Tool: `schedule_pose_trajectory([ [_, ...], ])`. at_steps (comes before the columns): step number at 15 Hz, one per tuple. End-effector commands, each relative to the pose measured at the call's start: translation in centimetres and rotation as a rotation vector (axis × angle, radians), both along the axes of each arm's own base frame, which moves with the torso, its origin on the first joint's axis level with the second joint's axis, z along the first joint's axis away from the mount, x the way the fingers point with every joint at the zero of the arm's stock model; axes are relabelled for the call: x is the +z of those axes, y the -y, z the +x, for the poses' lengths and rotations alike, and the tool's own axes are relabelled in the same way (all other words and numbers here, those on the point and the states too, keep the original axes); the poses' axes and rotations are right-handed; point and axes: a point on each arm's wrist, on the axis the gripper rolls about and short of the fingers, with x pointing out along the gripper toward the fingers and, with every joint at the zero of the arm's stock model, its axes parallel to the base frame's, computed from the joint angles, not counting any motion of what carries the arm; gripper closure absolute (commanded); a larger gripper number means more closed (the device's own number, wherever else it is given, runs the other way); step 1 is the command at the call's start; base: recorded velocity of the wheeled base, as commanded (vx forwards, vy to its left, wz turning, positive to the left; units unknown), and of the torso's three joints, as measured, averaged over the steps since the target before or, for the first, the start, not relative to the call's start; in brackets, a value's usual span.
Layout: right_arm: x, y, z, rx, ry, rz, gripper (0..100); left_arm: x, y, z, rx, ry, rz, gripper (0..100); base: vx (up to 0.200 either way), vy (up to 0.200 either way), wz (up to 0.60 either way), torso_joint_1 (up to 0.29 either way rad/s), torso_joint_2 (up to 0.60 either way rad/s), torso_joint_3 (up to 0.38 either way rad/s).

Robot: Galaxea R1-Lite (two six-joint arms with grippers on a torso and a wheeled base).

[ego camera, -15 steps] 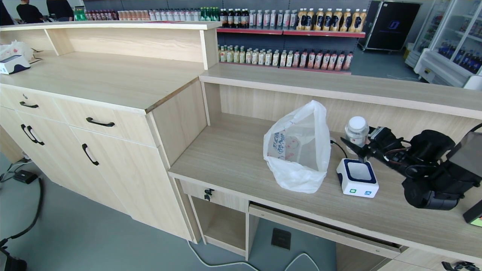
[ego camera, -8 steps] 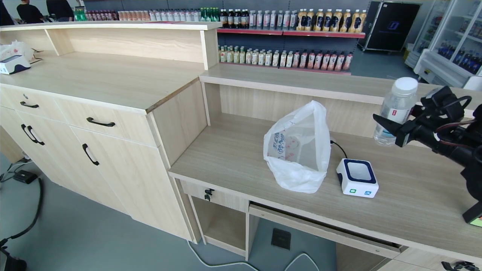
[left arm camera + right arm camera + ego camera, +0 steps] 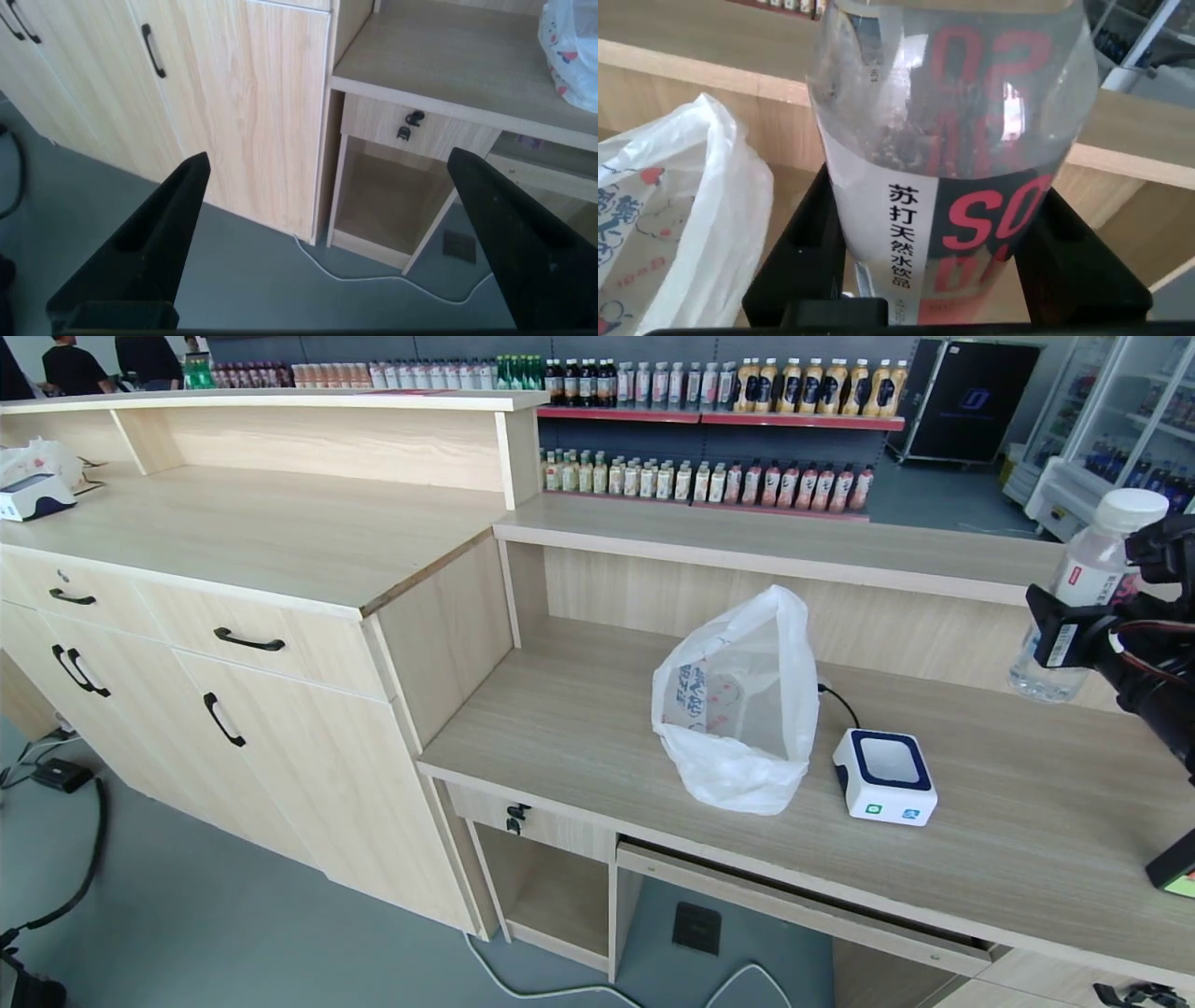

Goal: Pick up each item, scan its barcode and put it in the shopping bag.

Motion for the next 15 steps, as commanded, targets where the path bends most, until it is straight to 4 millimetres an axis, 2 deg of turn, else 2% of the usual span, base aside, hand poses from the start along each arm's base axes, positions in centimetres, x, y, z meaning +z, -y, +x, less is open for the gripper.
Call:
schedule_pose_trajectory([
  [1,0.4,-0.6,-0.5,0.018,0.007,-0.014,100,0.0,0.0,0.0,0.001,0.000,0.000,0,0.000,0.000,0.60,0.007,0.01,0.002],
  [6,1.2,-2.0,-0.5,0.081,0.009,-0.012,100,0.0,0.0,0.0,0.001,0.000,0.000,0,0.000,0.000,0.60,-0.001,0.00,0.003],
  [8,1.4,-2.1,0.6,0.166,0.027,0.045,100,0.0,0.0,0.0,0.001,0.000,0.000,0,0.000,0.000,0.00,0.000,0.00,0.000],
  [10,0.5,-1.7,2.5,0.263,0.013,0.112,100,0.0,0.0,0.0,0.001,0.000,0.000,0,0.000,0.000,0.00,0.000,0.00,0.000],
  [15,-4.8,-1.3,8.2,0.270,-0.089,0.147,100,0.0,0.0,0.0,0.001,0.000,0.000,0,0.000,0.000,0.00,0.000,0.00,0.000],
])
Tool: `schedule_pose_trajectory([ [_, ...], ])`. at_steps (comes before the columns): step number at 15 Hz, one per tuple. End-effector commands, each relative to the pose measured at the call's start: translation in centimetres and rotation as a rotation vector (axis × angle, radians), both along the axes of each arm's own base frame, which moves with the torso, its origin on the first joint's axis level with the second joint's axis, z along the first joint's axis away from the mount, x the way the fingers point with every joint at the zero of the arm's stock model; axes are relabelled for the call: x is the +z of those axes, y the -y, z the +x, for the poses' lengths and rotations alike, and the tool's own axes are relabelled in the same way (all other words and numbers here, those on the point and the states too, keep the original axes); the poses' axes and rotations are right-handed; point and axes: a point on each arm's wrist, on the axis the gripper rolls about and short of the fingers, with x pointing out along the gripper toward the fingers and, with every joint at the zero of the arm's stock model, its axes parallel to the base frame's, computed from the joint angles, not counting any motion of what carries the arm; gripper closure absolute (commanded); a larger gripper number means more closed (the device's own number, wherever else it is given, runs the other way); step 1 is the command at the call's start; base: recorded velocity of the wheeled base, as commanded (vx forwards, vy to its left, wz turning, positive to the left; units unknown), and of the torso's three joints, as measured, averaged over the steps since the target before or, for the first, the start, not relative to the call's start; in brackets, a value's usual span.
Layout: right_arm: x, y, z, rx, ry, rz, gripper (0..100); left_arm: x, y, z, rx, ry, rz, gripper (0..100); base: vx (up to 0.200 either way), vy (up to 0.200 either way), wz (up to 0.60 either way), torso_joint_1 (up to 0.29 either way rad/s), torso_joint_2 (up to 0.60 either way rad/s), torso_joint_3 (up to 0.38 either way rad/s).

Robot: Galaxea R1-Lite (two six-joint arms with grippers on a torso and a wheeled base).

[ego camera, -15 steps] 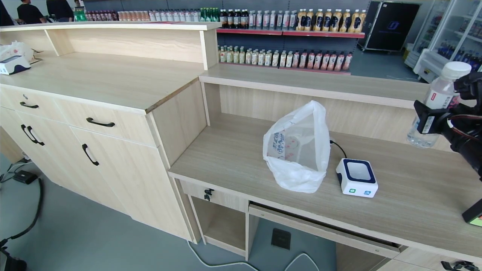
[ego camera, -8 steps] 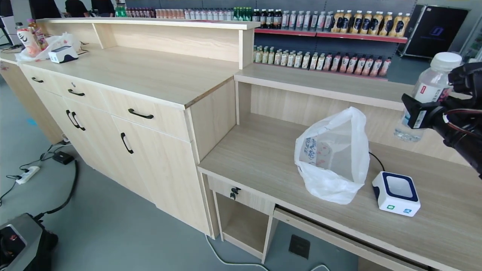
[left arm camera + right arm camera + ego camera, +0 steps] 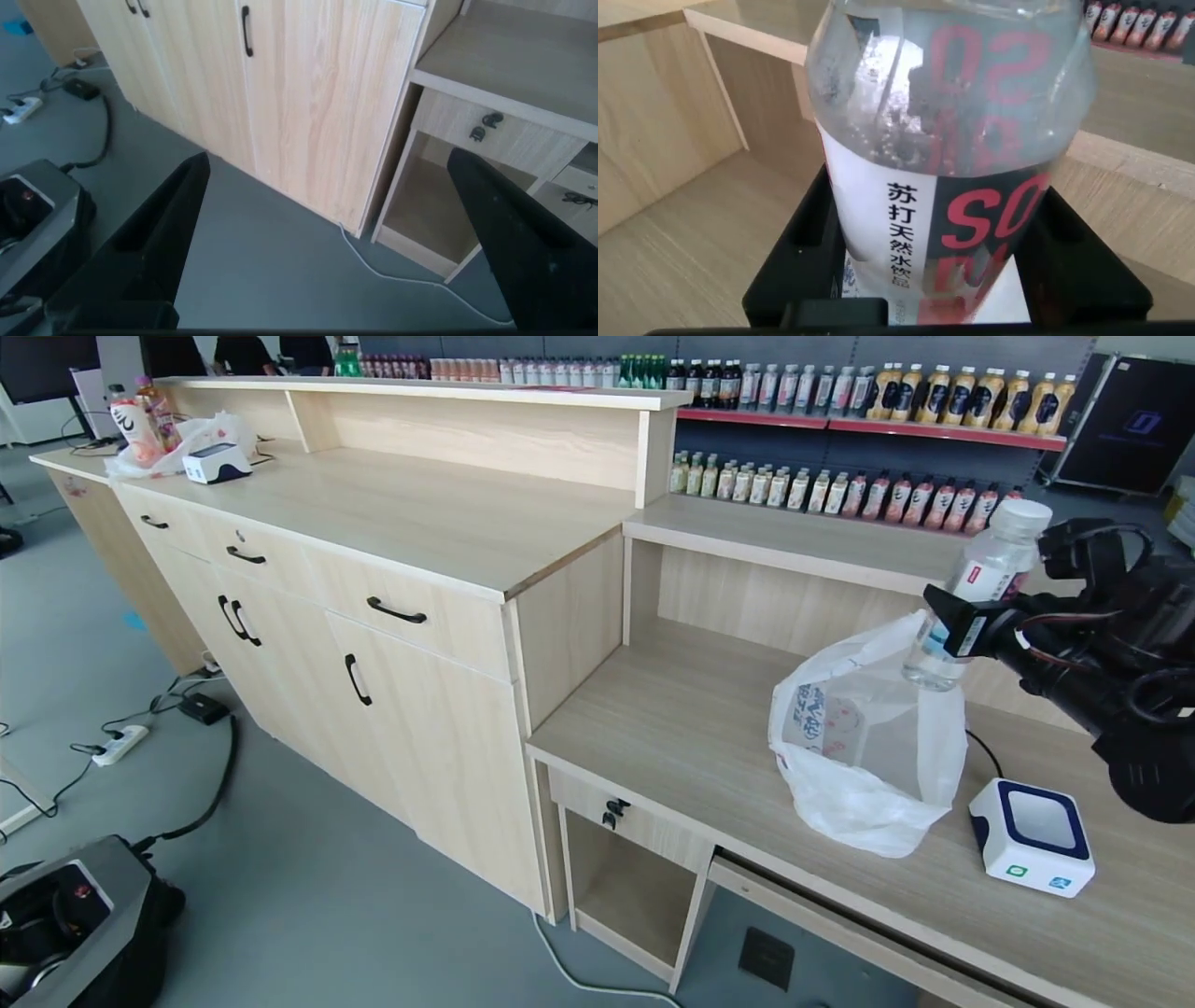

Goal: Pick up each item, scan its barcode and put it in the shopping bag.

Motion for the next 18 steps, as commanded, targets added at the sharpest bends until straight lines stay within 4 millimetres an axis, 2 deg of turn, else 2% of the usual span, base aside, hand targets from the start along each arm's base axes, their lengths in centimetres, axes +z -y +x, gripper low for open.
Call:
schedule_pose_trajectory([
  [1,-4.4,0.2,3.5,0.001,-0.080,0.001,100,0.0,0.0,0.0,0.001,0.000,0.000,0,0.000,0.000,0.00,0.000,0.00,0.000],
  [3,-6.6,0.2,4.6,0.014,-0.115,-0.008,100,0.0,0.0,0.0,0.002,0.000,0.000,0,0.000,0.000,0.00,0.000,0.00,0.000],
  [9,-11.2,-0.8,7.0,0.141,-0.115,-0.060,100,0.0,0.0,0.0,0.002,0.000,0.000,0,0.000,0.000,0.00,0.000,0.00,0.000],
  [14,-12.9,-1.9,7.9,0.224,-0.121,-0.086,100,0.0,0.0,0.0,0.001,0.000,0.000,0,0.000,0.000,0.00,0.000,0.00,0.000],
  [18,-15.3,-2.5,8.8,0.267,-0.113,-0.092,100,0.0,0.0,0.0,0.001,0.000,0.000,0,0.000,0.000,0.00,0.000,0.00,0.000],
])
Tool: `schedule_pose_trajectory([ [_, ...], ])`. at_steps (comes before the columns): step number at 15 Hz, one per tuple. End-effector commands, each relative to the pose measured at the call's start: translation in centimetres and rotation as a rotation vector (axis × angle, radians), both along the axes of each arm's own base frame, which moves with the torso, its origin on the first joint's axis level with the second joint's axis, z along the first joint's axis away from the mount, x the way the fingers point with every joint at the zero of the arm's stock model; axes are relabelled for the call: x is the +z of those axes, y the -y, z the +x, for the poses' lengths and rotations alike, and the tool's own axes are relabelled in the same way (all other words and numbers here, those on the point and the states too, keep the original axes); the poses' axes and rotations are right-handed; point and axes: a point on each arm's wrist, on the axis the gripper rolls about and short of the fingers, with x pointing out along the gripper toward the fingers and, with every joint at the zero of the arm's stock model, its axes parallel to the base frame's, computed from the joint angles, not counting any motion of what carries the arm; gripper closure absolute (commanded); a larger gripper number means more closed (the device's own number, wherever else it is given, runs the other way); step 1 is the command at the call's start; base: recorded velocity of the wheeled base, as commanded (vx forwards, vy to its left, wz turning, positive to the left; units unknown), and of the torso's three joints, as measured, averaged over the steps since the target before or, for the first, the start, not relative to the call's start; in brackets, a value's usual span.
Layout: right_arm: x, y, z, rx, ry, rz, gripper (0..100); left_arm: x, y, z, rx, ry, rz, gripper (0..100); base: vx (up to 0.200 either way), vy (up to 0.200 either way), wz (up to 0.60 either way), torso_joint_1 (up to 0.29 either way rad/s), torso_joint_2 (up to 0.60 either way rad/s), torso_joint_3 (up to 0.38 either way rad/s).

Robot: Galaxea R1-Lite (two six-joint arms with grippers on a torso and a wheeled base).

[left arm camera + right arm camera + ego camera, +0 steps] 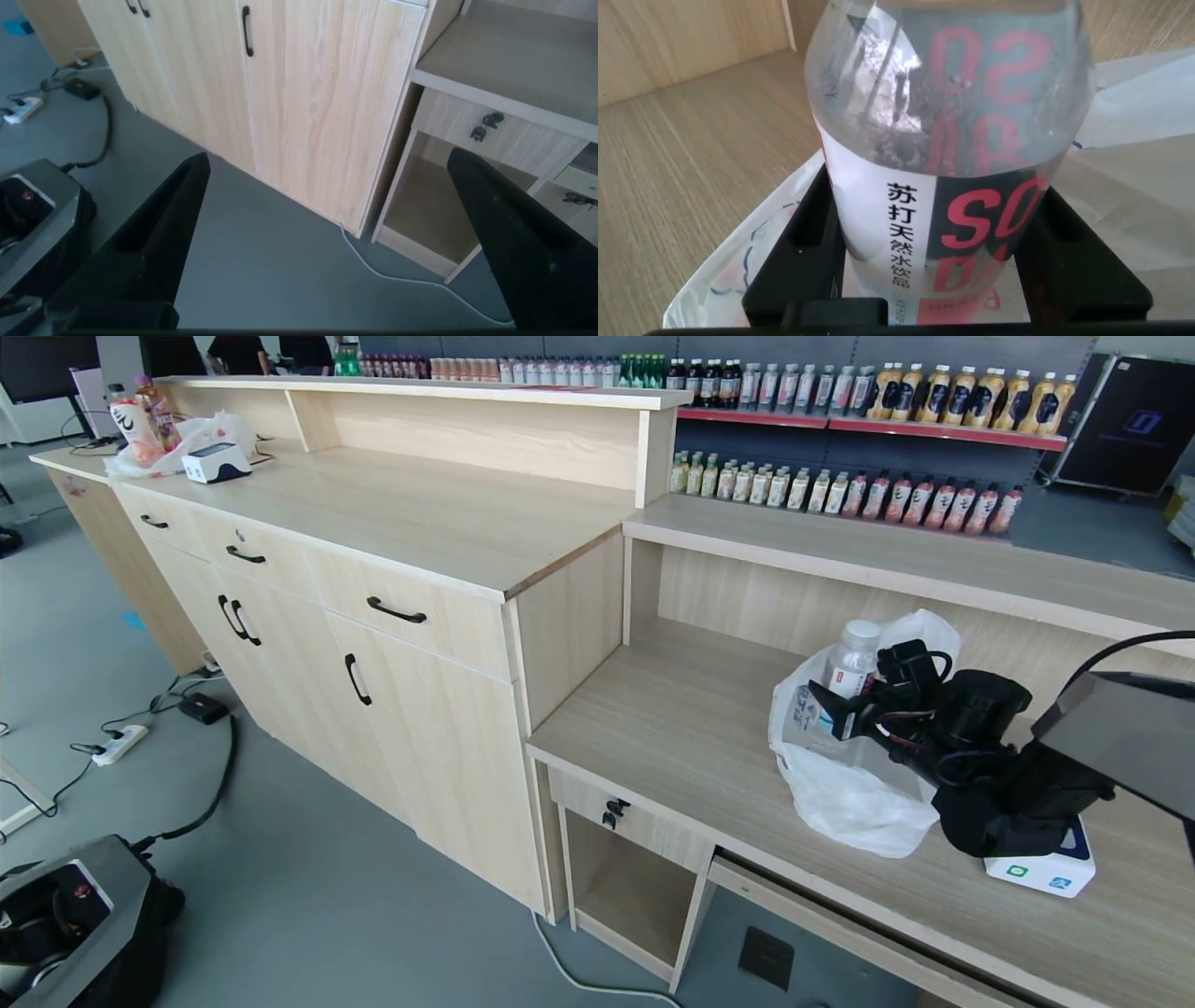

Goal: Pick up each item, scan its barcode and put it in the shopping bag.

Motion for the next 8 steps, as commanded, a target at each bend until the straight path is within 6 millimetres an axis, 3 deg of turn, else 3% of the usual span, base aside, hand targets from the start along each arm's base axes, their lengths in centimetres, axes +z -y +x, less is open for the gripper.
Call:
schedule_pose_trajectory([
  [1,-2.3,-0.2,0.4,0.021,-0.033,-0.002,100,0.0,0.0,0.0,0.001,0.000,0.000,0,0.000,0.000,0.00,0.000,0.00,0.000],
  [8,-4.6,-0.4,1.0,0.025,-0.051,-0.014,100,0.0,0.0,0.0,0.001,0.000,0.000,0,0.000,0.000,0.00,0.000,0.00,0.000],
])
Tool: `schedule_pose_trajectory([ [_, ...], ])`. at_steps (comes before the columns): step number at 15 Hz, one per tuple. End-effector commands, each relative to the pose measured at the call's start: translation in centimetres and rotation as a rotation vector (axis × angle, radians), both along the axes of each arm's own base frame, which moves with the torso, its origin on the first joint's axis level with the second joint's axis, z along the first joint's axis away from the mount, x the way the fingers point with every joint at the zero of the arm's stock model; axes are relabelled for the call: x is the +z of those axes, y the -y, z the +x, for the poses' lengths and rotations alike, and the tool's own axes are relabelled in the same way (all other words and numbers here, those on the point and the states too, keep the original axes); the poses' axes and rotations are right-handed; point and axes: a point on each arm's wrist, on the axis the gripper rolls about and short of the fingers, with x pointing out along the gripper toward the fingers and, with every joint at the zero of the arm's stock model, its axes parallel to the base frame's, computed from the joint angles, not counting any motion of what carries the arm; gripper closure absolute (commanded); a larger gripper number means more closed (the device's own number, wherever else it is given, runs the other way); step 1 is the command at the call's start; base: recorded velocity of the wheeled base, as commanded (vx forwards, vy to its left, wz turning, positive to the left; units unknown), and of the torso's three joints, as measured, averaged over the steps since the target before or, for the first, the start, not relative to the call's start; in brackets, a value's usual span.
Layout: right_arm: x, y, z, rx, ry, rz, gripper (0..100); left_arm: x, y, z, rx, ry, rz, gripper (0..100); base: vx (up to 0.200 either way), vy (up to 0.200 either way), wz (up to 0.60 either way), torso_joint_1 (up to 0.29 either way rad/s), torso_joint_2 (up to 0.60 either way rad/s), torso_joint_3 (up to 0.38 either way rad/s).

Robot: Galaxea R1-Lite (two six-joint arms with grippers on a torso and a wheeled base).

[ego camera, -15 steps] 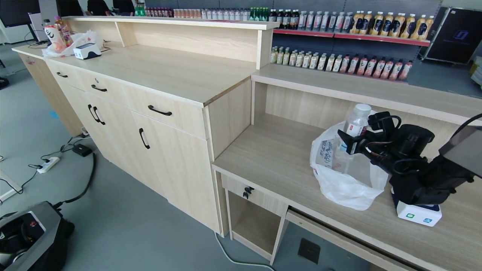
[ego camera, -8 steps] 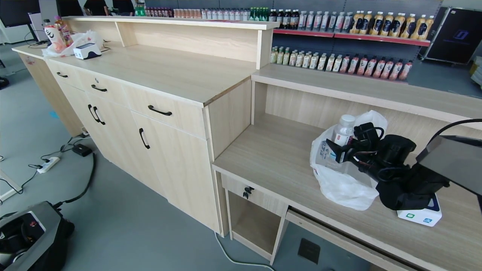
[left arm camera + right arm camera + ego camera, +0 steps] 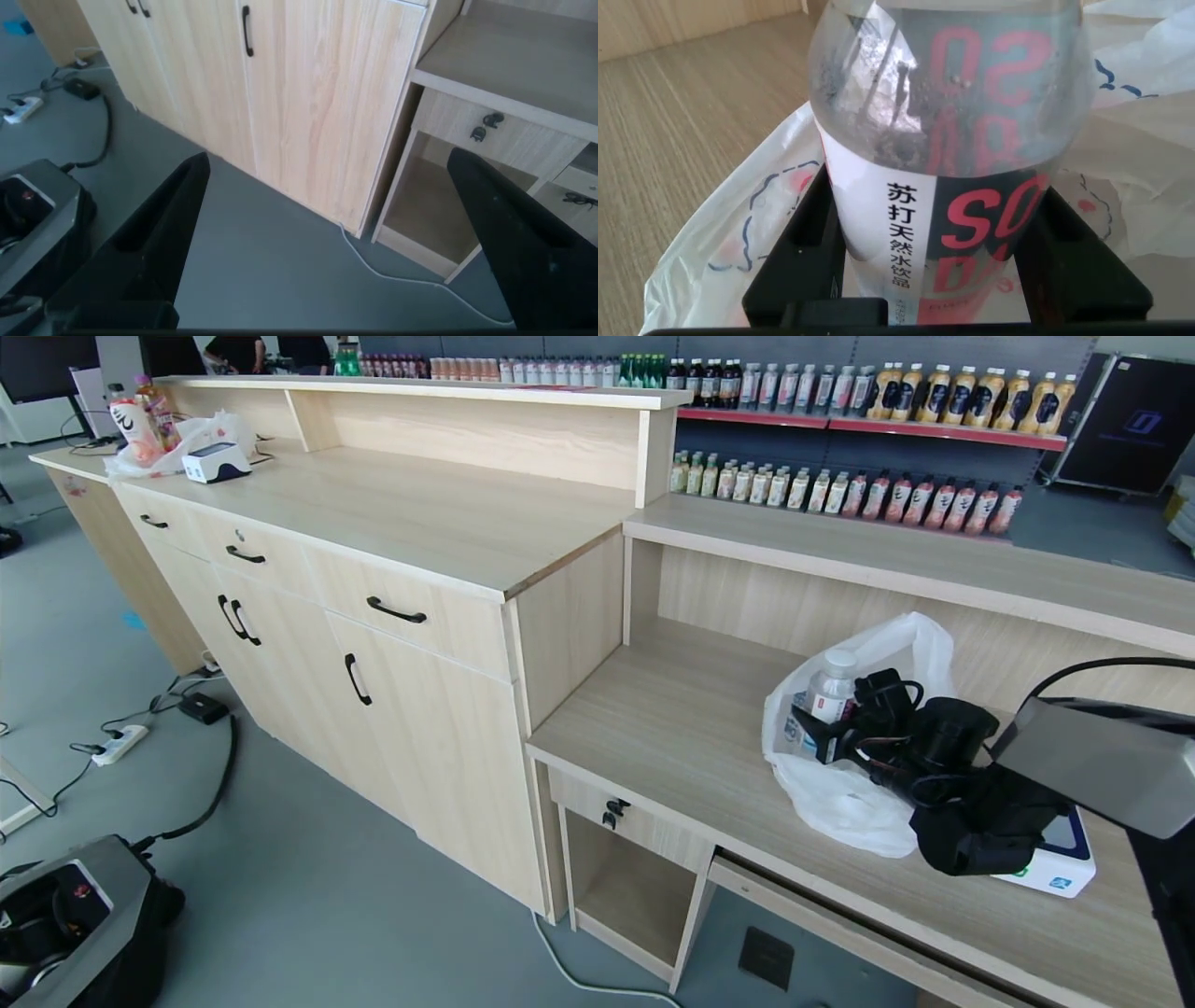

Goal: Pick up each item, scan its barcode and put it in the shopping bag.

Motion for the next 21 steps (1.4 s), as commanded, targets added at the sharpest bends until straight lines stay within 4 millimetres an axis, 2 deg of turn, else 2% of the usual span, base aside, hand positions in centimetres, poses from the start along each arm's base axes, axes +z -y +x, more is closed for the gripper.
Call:
schedule_pose_trajectory([
  [1,-0.9,0.1,0.1,-0.003,-0.020,-0.005,100,0.0,0.0,0.0,0.001,0.000,0.000,0,0.000,0.000,0.00,0.000,0.00,0.000],
  [6,-0.9,0.1,0.1,-0.003,-0.021,-0.005,100,0.0,0.0,0.0,0.001,0.000,0.001,0,0.000,0.000,0.00,0.000,0.00,0.000],
  [10,0.1,0.1,0.0,0.008,-0.006,-0.005,100,0.0,0.0,0.0,0.001,0.000,0.000,0,0.000,0.000,0.00,0.000,0.00,0.000],
  [11,0.2,0.1,0.0,0.027,-0.002,-0.009,0,0.0,0.0,0.0,0.001,0.000,0.000,0,0.000,0.000,0.00,0.000,0.00,0.000],
  [15,0.8,0.4,-0.2,0.048,0.017,-0.031,0,0.0,0.0,0.0,0.001,0.000,0.000,0,0.000,0.000,0.00,0.000,0.00,0.000],
  [17,2.0,0.4,-0.4,0.049,0.034,-0.029,0,0.0,0.0,0.0,0.001,0.000,0.000,0,0.000,0.000,0.00,0.000,0.00,0.000],
  [19,5.3,0.3,-1.1,0.050,0.037,-0.044,0,0.0,0.0,0.0,0.001,0.000,0.000,0,0.000,0.000,0.00,0.000,0.00,0.000],
  [20,7.9,0.3,-2.4,0.049,0.037,-0.064,0,0.0,0.0,0.0,0.001,0.000,0.000,0,0.000,0.000,0.00,0.000,0.00,0.000],
  [21,9.1,0.3,-3.4,0.049,0.035,-0.084,0,0.0,0.0,0.0,0.001,0.000,0.000,0,0.000,0.000,0.00,0.000,0.00,0.000],
])
